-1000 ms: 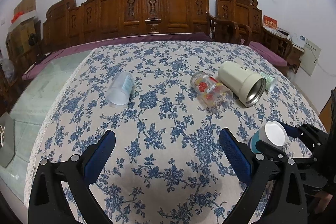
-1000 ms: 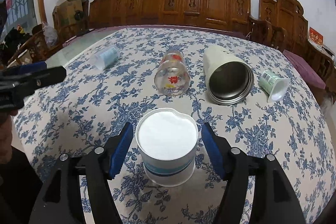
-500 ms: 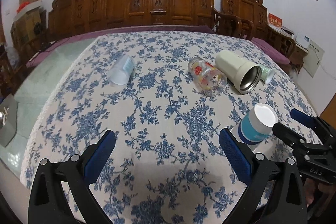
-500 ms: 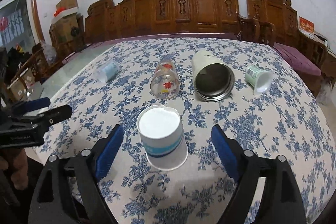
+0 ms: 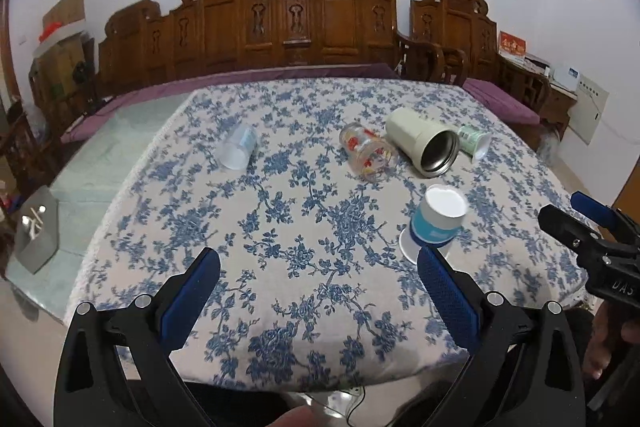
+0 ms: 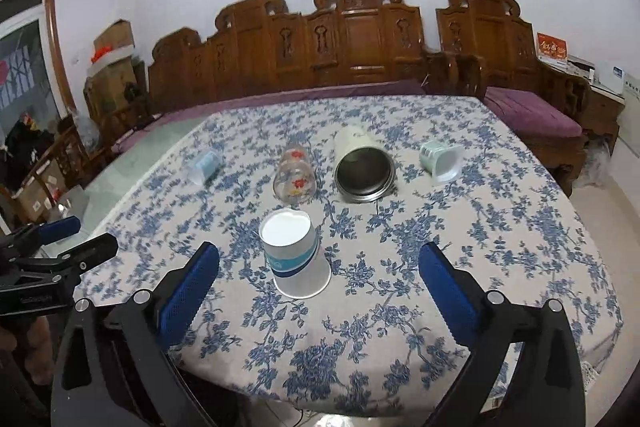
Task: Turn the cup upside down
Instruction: 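Open the right gripper and withdraw both tools from the cup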
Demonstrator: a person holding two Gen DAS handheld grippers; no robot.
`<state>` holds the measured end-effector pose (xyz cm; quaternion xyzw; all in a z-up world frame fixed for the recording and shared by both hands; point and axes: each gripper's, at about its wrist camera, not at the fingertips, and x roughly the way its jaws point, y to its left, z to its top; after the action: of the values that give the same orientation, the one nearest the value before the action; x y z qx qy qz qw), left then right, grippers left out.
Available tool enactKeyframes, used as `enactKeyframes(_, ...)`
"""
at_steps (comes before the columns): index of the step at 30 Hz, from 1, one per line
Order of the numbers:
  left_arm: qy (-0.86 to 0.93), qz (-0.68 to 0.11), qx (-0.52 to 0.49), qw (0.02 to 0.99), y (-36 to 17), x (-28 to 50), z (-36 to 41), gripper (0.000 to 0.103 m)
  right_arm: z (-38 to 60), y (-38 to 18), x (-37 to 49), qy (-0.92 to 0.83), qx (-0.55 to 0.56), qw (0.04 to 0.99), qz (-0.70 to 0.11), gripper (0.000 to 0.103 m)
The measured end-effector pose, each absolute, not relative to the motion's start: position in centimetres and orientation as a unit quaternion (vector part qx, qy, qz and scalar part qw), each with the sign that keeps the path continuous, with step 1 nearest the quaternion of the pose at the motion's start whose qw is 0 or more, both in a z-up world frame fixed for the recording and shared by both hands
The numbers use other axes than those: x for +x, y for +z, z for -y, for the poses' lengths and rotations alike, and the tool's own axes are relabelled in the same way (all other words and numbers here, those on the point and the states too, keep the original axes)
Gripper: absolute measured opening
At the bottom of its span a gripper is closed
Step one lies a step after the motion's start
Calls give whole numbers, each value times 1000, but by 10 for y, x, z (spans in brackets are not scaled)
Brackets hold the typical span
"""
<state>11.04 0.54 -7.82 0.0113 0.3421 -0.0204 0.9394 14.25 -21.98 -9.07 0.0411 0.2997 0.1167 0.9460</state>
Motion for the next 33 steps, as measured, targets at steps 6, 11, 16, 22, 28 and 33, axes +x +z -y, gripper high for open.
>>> enactKeyframes(6, -31, -305, 8, 952, -45, 74, 2, 95, 232, -61, 110, 110, 38, 957, -265, 100)
enactKeyframes(11, -20, -268, 17, 963, -19, 46, 11, 95, 233, -33, 80, 114, 29, 966, -229, 100)
enactKeyframes(16, -5, -240, 24, 971, -3, 26, 14, 95, 231, -10, 53, 119, 27, 972, -198, 100)
enactKeyframes(22, 1, -223, 13, 975, 4, 16, 10, 95, 229, 0, 41, 115, 22, 976, -182, 100)
enactKeyframes(28, 2, -221, 8, 975, 4, 14, 7, 95, 231, 3, 40, 109, 25, 977, -180, 100)
enactKeyframes(33, 3, -220, 6, 975, 3, 13, 5, 95, 230, 2, 40, 107, 25, 977, -181, 100)
